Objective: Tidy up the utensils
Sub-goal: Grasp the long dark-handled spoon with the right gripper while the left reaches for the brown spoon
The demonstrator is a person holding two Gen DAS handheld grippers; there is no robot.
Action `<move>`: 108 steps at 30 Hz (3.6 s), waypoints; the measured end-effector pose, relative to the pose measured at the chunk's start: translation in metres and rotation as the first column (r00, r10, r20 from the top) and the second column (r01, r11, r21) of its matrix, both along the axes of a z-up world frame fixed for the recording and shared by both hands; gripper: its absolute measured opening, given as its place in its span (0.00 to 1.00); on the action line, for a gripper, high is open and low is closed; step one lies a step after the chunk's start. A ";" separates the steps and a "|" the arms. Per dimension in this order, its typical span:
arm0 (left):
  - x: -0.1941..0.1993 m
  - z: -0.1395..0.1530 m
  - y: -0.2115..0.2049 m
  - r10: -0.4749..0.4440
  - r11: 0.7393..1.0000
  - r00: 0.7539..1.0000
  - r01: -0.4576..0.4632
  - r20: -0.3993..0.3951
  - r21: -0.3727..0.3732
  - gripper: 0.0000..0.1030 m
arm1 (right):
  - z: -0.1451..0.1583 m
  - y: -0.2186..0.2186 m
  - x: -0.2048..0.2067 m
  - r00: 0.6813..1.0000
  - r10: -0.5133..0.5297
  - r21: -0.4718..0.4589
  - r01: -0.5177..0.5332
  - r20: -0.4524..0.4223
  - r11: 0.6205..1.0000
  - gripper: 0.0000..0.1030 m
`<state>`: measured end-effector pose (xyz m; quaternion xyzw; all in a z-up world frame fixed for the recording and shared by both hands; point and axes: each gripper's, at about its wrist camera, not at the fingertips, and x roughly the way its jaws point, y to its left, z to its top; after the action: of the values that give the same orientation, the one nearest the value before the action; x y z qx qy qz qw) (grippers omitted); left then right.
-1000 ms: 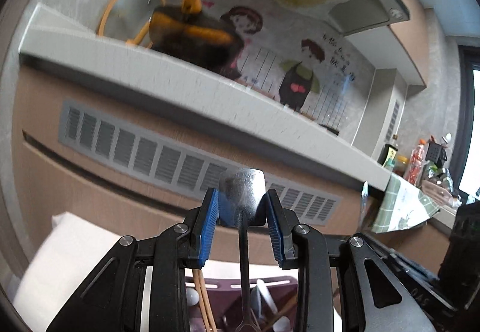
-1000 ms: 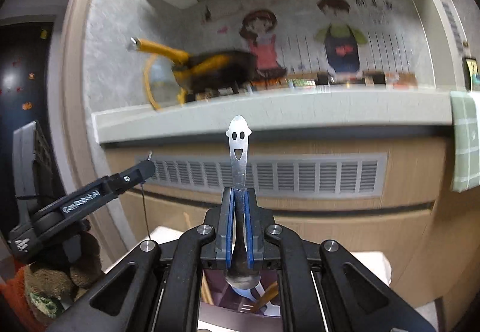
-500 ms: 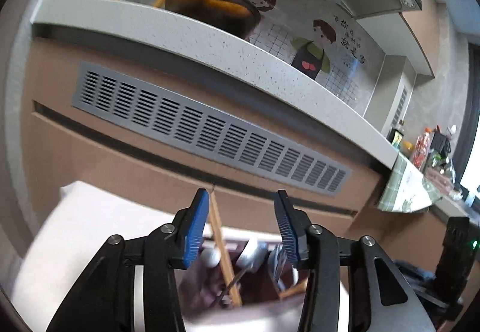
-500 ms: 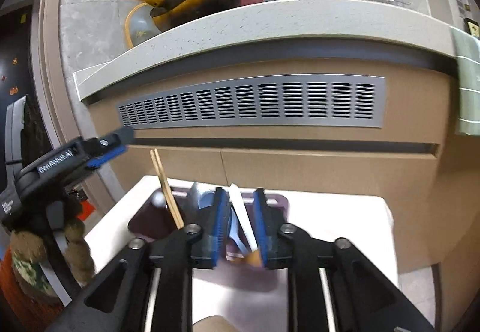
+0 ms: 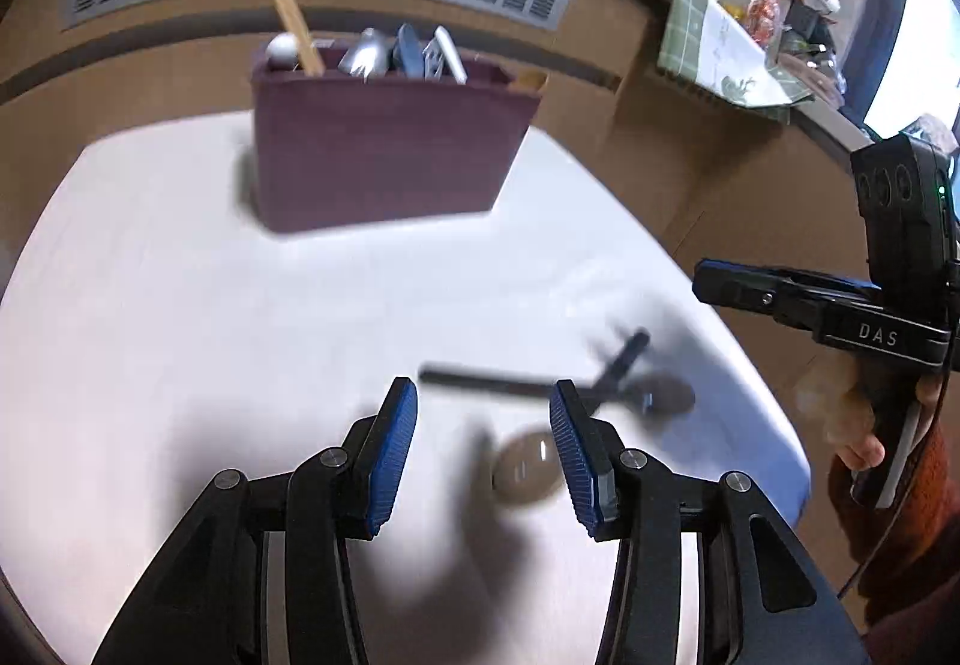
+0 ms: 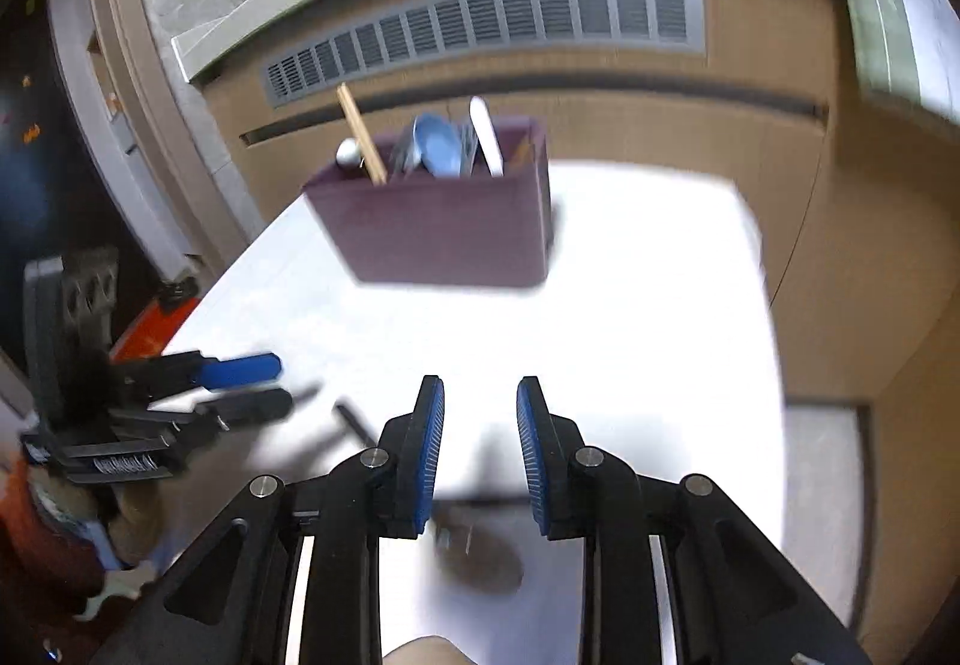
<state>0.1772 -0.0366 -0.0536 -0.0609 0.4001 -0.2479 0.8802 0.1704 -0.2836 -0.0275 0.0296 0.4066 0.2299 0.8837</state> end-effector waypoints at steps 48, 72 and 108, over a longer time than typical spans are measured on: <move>0.017 -0.023 -0.039 -0.067 0.996 0.958 0.047 -0.280 -0.079 0.46 | -0.053 -0.029 -0.001 0.993 -0.009 -0.120 -0.006 -0.122 0.993 0.10; 0.081 -0.022 -0.143 -0.168 0.986 0.958 0.164 -0.232 -0.036 0.46 | -0.035 -0.064 -0.027 0.971 -0.235 -0.048 0.233 -0.037 0.971 0.15; 0.041 -0.027 0.000 0.111 0.990 0.963 -0.128 -0.246 -0.054 0.45 | -0.054 -0.018 -0.016 0.983 -0.159 -0.096 0.151 -0.092 0.984 0.30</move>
<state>0.2179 -0.0369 -0.0804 -0.1456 0.4913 -0.1987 0.8354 0.1544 -0.3021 -0.0814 0.0336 0.4563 0.1405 0.8780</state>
